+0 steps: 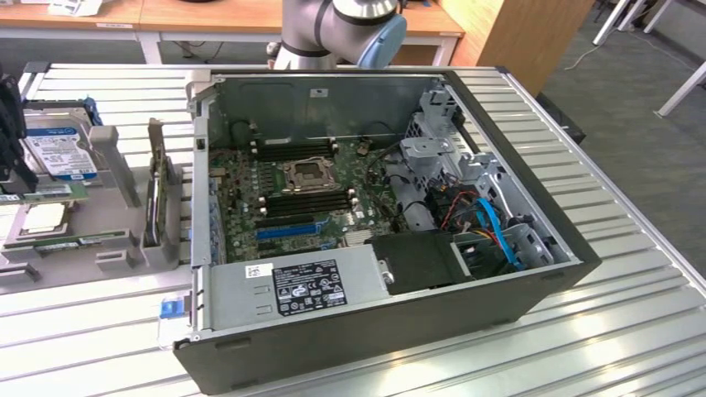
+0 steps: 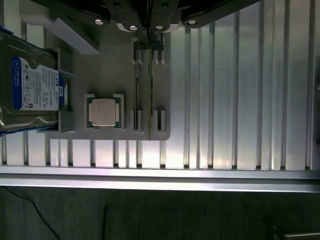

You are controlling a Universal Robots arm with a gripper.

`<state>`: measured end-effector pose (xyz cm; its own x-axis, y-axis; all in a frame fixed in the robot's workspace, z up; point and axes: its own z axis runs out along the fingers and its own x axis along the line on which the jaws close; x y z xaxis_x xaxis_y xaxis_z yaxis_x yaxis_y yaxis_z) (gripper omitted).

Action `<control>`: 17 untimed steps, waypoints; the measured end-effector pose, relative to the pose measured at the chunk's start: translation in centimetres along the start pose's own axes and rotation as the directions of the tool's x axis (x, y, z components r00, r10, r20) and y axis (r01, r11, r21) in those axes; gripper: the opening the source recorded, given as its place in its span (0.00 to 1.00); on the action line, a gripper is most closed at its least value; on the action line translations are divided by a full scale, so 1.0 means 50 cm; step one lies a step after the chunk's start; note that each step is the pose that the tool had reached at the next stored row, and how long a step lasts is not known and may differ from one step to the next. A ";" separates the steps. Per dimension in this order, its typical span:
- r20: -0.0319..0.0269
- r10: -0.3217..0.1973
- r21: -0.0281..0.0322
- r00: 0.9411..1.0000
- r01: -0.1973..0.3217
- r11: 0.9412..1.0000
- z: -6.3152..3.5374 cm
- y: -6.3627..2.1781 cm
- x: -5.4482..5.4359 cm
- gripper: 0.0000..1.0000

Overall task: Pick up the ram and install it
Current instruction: 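Pick up the ram and move it above insertion slot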

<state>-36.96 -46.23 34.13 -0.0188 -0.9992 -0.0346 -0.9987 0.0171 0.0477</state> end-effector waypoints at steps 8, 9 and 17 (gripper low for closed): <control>0.000 0.000 0.000 1.000 0.000 1.000 -0.019 0.000 -0.001 0.11; 0.000 0.000 0.000 1.000 0.000 1.000 -0.021 0.000 -0.001 0.11; 0.000 0.000 0.000 1.000 0.000 1.000 -0.040 0.001 -0.001 0.11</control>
<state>-36.90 -46.23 36.14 -0.0188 -0.9992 -0.0346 -0.9987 0.0171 0.0478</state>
